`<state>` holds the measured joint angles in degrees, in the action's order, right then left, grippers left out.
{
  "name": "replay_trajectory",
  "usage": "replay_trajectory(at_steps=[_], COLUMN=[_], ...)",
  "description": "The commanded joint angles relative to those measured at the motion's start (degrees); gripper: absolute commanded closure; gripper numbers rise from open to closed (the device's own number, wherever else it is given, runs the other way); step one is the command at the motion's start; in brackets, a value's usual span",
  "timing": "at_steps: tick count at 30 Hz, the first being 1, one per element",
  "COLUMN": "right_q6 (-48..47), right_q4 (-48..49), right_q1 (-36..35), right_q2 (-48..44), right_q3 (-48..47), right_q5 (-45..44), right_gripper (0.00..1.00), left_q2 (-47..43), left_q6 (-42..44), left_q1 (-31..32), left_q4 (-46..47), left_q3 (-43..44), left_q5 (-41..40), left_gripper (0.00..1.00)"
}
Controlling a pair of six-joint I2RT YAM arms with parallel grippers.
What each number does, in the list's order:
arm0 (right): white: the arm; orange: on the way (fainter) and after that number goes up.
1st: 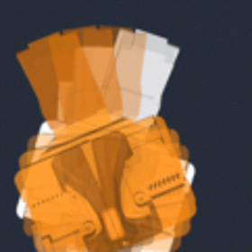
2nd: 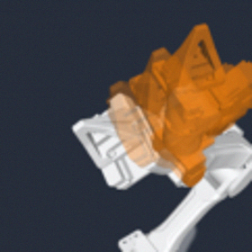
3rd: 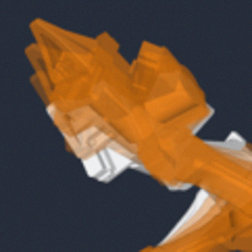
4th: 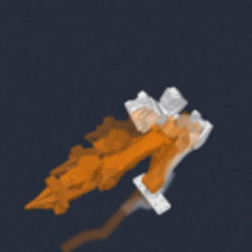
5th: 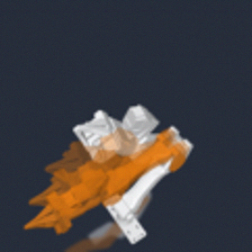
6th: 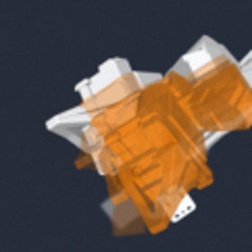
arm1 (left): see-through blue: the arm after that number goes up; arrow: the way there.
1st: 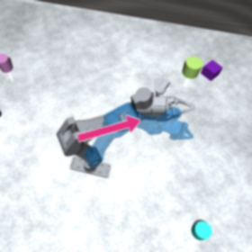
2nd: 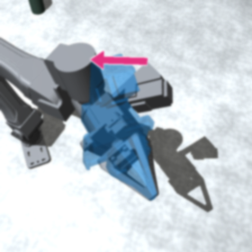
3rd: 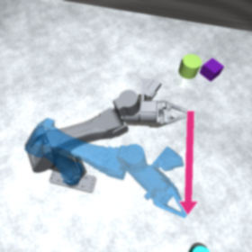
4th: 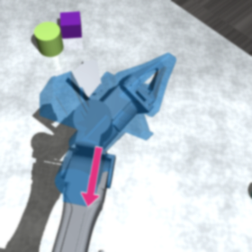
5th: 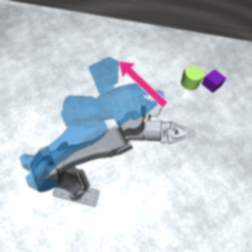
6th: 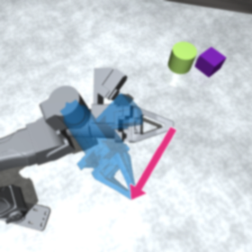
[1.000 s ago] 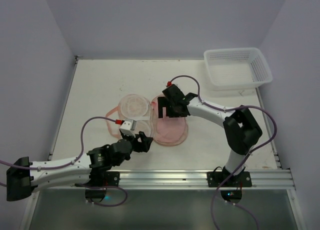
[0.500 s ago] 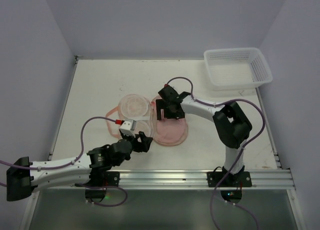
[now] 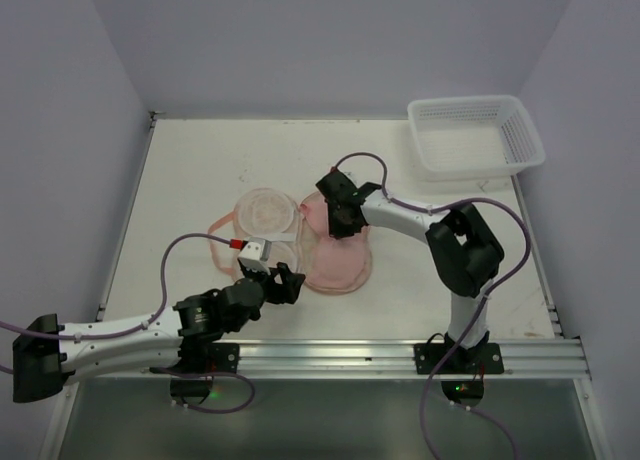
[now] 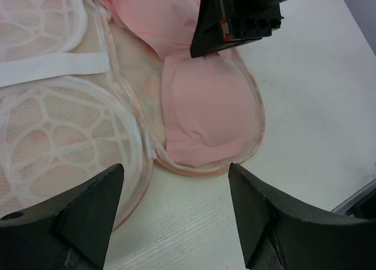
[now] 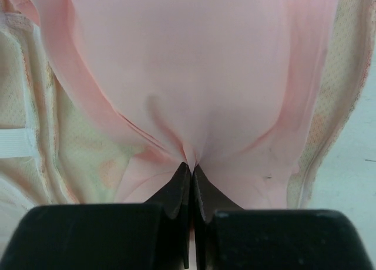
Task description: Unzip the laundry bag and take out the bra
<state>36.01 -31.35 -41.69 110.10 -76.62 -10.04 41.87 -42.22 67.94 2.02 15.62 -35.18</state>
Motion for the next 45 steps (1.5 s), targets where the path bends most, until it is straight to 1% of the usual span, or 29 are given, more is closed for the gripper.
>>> replay_trajectory(at_steps=[1,5,16,23,26,30,35,37,45], right_q6=[-0.32,-0.24,-1.38,-2.61,-3.84,-4.28,-4.98,-5.95,-10.68], right_q4=[-1.25,-1.96,-2.75,-3.36,-3.89,-5.38,-7.05,-7.93,-10.04], right_q1=[-0.06,-0.06,-0.06,0.21,0.91,1.61,5.74,8.72,19.97], right_q2=[-4.55,-6.04,-16.05,-19.31,-20.1,-21.24,-24.23,-25.46,-25.56], right_q3=[-0.9,-1.08,-1.95,-3.53,-5.02,-6.87,-10.11,-11.96,-24.88], right_q5=[-2.09,-2.79,-2.44,-5.42,-4.64,-6.12,-6.57,-6.31,-8.06], right_gripper=[1.0,1.0,1.0,1.0,1.0,1.0,1.0,1.0,1.0], left_q2=[-0.56,-1.08,-1.96,-2.14,-2.32,-2.58,-2.23,-1.79,-0.48], left_q6=[0.64,0.38,0.38,0.12,0.12,0.03,0.2,0.38,2.14], left_q1=[0.0,0.09,0.0,0.08,0.08,0.09,0.08,0.0,0.09], left_q4=[0.09,-0.18,-1.05,-1.23,-1.76,-1.93,-1.93,-4.3,-3.7], left_q3=[0.56,0.64,1.43,1.61,1.78,1.96,2.92,3.71,5.74], left_q5=[-1.82,-1.74,-2.0,-1.82,-2.17,-2.26,-1.74,-1.74,-0.07], left_gripper=[0.24,0.24,0.24,0.24,0.23,0.23,0.23,0.23,0.23])
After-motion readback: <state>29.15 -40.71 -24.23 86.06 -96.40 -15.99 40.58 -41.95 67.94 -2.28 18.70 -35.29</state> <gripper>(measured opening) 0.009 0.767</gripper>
